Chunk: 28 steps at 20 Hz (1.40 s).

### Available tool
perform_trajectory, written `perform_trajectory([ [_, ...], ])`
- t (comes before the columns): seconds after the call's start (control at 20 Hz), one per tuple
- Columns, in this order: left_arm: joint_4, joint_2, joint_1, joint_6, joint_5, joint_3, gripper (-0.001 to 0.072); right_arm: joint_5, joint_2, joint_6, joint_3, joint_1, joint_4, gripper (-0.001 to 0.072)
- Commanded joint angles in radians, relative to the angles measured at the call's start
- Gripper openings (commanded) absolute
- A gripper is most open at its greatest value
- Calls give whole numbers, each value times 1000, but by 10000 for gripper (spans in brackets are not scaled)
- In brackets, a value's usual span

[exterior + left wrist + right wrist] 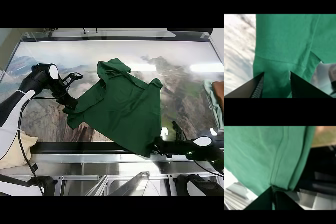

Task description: Fold the shirts.

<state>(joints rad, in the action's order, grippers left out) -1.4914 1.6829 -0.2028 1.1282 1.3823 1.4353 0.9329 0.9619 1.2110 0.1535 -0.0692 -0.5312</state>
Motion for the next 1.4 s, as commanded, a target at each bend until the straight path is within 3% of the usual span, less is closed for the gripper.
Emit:
perform_trajectory([
  [0.0, 4, 1, 0, -1, 33, 1, 339, -28, 3, -41, 3, 72, 145, 14],
  [0.65, 16, 43, -1, 26, -12, 1, 334, -45, 2, -60, 50, 71, 155, 14],
  [0.8, 17, 74, -2, 25, -5, 1, 20, -42, 2, -60, 68, 71, 155, 14],
  [1.05, 42, 16, 16, 25, 51, 98, 21, -43, 2, -60, 76, 70, 130, 14],
  [1.15, 109, -9, 49, 25, 92, 172, 22, -31, 3, -48, 121, 18, 27, 13],
  [1.35, 431, -25, 180, 25, 196, 166, 23, 27, 25, -10, 325, -264, -219, 13],
])
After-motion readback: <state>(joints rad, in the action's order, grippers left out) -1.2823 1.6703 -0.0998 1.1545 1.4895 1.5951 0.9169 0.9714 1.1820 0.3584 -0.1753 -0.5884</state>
